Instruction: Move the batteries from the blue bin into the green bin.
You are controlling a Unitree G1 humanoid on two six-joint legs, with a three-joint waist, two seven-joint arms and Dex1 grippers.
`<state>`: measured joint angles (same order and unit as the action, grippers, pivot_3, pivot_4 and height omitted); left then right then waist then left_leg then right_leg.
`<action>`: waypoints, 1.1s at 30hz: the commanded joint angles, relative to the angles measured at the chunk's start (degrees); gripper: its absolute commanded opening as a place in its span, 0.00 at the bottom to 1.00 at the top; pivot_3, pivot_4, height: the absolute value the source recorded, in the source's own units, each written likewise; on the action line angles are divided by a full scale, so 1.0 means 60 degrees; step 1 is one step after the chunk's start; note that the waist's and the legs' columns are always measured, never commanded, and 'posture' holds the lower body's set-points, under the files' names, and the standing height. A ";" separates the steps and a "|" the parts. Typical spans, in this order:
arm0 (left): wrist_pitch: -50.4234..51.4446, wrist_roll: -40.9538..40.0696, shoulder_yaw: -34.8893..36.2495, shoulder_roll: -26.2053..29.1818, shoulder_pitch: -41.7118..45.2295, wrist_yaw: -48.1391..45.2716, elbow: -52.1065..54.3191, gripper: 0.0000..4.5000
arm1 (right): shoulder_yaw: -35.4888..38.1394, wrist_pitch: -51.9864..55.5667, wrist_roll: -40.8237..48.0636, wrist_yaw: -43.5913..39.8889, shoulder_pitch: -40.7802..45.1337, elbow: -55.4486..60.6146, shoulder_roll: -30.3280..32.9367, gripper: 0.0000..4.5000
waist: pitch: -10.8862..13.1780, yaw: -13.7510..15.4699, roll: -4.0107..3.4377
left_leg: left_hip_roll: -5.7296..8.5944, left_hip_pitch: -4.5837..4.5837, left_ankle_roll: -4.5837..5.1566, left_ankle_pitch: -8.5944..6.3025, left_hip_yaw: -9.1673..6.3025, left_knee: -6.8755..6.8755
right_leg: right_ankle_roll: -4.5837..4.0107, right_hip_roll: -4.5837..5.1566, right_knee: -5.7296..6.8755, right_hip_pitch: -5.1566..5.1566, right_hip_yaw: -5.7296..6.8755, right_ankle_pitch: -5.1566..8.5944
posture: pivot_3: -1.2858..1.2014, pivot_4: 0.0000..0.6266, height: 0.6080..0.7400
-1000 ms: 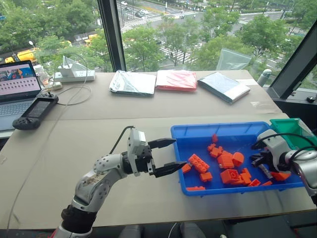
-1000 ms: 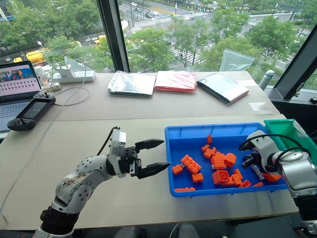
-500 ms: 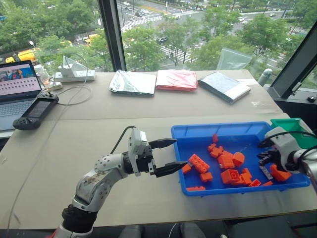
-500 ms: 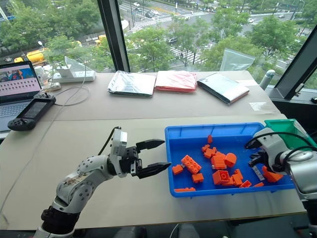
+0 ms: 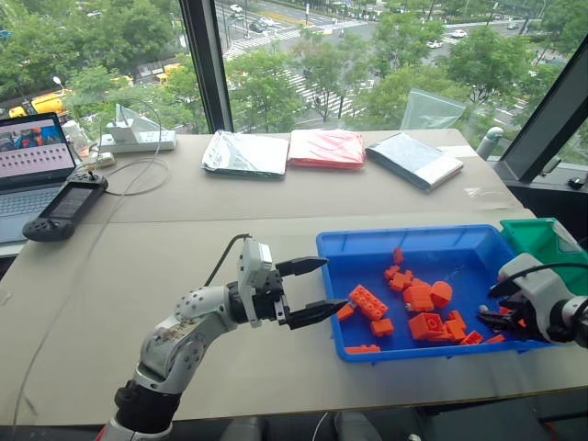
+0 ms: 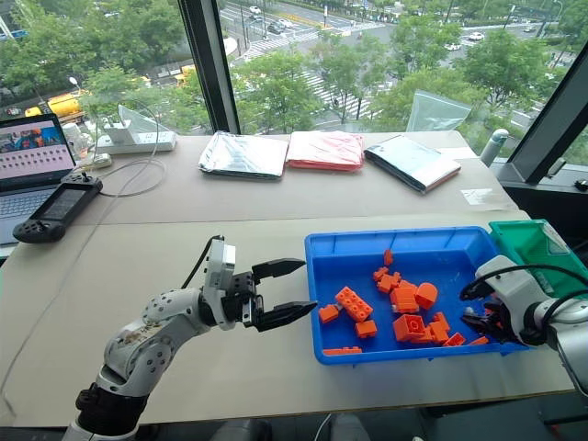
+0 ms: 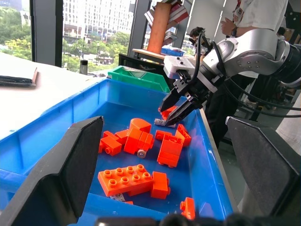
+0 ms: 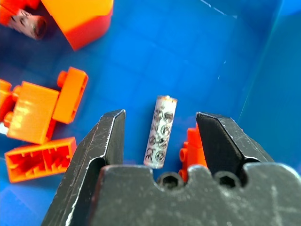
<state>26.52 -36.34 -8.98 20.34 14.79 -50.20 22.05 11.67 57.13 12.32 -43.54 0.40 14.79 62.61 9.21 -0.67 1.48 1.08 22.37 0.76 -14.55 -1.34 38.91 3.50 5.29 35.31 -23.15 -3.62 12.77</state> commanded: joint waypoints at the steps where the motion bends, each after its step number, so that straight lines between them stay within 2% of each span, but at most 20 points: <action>1: -0.0084 -0.0101 -0.0040 -0.0061 0.0006 -0.0044 0.0233 1.00 | -0.0392 -0.0502 -0.0186 -0.0064 0.0439 -0.0369 0.0102 0.63 | 0.0000 -0.0015 0.0001 | -0.0001 -0.0004 0.0000 0.0000 0.0000 0.0000 | 0.0000 -0.0002 0.0000 0.0002 -0.0001 0.0000 | 0.52 0.24 1.00; 6: -0.0126 -0.0066 -0.0039 -0.0077 -0.0002 -0.0067 0.0196 1.00 | -0.1030 -0.0858 -0.0332 -0.0194 0.0837 -0.0943 0.0158 0.63 | 0.0000 -0.0008 0.0000 | -0.0001 -0.0003 0.0000 0.0000 0.0000 -0.0002 | -0.0001 -0.0002 -0.0001 0.0002 0.0000 0.0000 | 0.52 0.24 1.00; 9: -0.0150 -0.0044 -0.0032 -0.0089 -0.0017 -0.0048 0.0195 1.00 | -0.1233 -0.0974 -0.0304 -0.0350 0.0935 -0.1129 0.0153 0.47 | 0.0000 0.0009 0.0000 | 0.0000 -0.0003 0.0000 0.0000 -0.0002 -0.0001 | 0.0000 -0.0001 -0.0003 0.0004 0.0000 0.0000 | 0.52 0.24 1.00; 13: -0.0157 -0.0028 -0.0004 -0.0100 -0.0059 0.0018 0.0229 1.00 | -0.1452 -0.1111 -0.0370 -0.0449 0.0915 -0.1320 0.0128 0.17 | 0.0000 0.0007 0.0001 | -0.0001 -0.0004 0.0000 0.0000 -0.0002 -0.0001 | 0.0000 -0.0001 -0.0003 0.0007 0.0002 0.0000 | 0.52 0.24 1.00; 15: -0.0151 -0.0025 0.0003 -0.0102 -0.0072 0.0045 0.0245 1.00 | -0.1485 -0.1162 -0.0387 -0.0493 0.0910 -0.1376 0.0129 0.05 | 0.0000 0.0008 0.0001 | -0.0001 -0.0007 0.0000 0.0000 -0.0003 0.0000 | 0.0000 -0.0001 -0.0004 0.0010 0.0002 -0.0001 | 0.52 0.24 1.00; 25: -0.0194 -0.0010 0.0019 -0.0080 -0.0145 0.0054 0.0243 1.00 | -0.1362 -0.1206 -0.0520 -0.0484 0.1109 -0.1266 0.0132 0.05 | 0.0000 0.0003 0.0002 | -0.0003 -0.0011 0.0000 0.0000 -0.0004 0.0000 | -0.0001 -0.0003 -0.0003 0.0014 0.0003 -0.0001 | 0.52 0.24 1.00; 31: -0.0212 -0.0011 0.0051 -0.0045 -0.0158 0.0017 0.0209 1.00 | -0.0279 -0.0641 -0.0258 -0.0025 0.1548 -0.0837 0.0108 0.05 | 0.0002 0.0004 -0.0003 | 0.0000 -0.0006 0.0000 0.0000 -0.0002 -0.0001 | -0.0001 0.0000 0.0001 0.0004 0.0001 -0.0001 | 0.52 0.24 1.00; 33: -0.0193 -0.0037 0.0061 -0.0032 -0.0168 0.0003 0.0216 1.00 | 0.0493 -0.0362 -0.0254 0.0685 0.2185 -0.0877 -0.0210 0.05 | 0.0004 0.0004 -0.0009 | 0.0000 -0.0003 0.0000 0.0000 -0.0002 -0.0001 | -0.0001 0.0001 0.0002 0.0000 -0.0001 -0.0001 | 0.52 0.24 1.00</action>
<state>26.35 -36.12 -9.10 20.14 13.67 -49.86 21.94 8.17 53.46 10.56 -43.37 10.03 8.32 61.86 9.24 -0.64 1.42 1.08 22.35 0.76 -14.55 -1.35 38.90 3.49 5.29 35.32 -23.15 -3.63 12.77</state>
